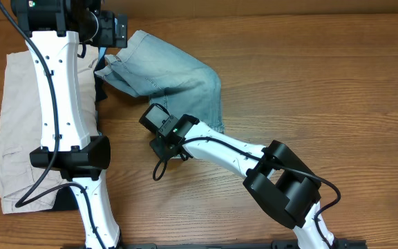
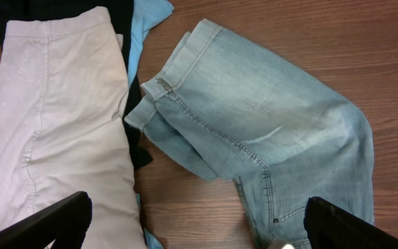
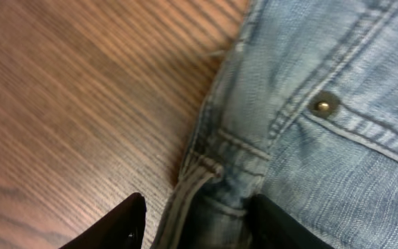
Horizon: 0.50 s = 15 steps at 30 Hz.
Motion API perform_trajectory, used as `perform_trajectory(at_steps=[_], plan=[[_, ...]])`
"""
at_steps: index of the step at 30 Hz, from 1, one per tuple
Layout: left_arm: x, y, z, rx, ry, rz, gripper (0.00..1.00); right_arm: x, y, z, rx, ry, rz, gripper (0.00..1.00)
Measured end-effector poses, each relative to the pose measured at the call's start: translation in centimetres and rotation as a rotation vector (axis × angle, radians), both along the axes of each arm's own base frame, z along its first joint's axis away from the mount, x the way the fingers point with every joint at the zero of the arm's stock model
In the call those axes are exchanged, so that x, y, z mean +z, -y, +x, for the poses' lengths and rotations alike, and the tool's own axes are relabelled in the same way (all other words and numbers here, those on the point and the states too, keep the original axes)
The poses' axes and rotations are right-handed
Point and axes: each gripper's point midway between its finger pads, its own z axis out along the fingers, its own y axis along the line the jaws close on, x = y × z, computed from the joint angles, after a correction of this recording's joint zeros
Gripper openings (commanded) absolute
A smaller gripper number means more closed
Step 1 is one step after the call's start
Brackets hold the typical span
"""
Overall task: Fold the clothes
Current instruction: 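Grasp the shorts' waistband with the right gripper and lift it rightward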
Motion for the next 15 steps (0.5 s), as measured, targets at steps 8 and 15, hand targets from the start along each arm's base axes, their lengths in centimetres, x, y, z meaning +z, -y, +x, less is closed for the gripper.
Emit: perform_trajectory(at_steps=[8, 15], plan=[[0.0, 0.0, 0.0, -0.002, -0.001, 0.001, 1.0, 0.4, 1.9, 1.5, -0.105, -0.044, -0.005, 0.04], [0.0, 0.0, 0.0, -0.003, -0.001, 0.001, 1.0, 4.0, 5.4, 4.4, -0.212, -0.089, -0.04, 0.04]])
